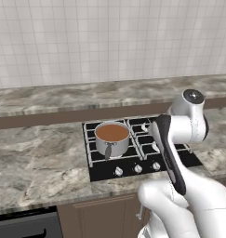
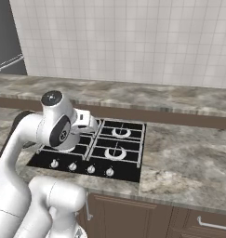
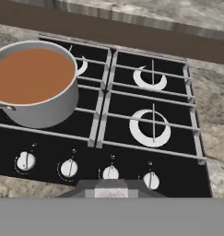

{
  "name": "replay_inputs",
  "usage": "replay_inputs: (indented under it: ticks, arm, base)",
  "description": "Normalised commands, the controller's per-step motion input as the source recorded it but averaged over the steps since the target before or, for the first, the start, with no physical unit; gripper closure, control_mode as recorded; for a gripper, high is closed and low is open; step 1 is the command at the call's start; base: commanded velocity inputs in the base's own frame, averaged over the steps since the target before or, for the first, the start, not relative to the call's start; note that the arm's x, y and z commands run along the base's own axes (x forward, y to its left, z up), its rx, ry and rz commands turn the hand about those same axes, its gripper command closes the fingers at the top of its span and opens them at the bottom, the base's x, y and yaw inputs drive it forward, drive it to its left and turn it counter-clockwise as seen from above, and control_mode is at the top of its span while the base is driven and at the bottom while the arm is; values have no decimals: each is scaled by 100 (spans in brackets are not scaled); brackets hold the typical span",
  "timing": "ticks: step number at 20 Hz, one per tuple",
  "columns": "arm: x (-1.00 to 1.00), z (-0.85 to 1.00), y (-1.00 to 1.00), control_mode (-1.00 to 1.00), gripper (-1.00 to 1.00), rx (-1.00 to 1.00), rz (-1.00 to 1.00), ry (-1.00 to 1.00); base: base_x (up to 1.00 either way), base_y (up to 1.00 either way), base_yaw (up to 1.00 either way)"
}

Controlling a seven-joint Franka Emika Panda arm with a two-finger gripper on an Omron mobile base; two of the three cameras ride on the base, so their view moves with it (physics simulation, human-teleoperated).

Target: Pick up the sugar cube(s) and place them in the saucepan with hot chocolate.

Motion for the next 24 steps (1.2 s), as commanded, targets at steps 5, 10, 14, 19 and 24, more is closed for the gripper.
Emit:
replay_inputs:
  ticks: [5,10,14,19,24]
  arm:
    - [31,0,73,-100,100,0,27,2]
    - [23,3,57,-100,100,-8,12,8]
    - [23,1,27,-100,100,-8,9,15]
    - [36,-13,20,-100,100,-1,3,12]
    - [40,-11,19,-100,100,0,2,10]
  base:
    - [0,0,0]
    - [0,0,0]
    - [0,0,0]
    - [0,0,0]
    - [0,0,0]
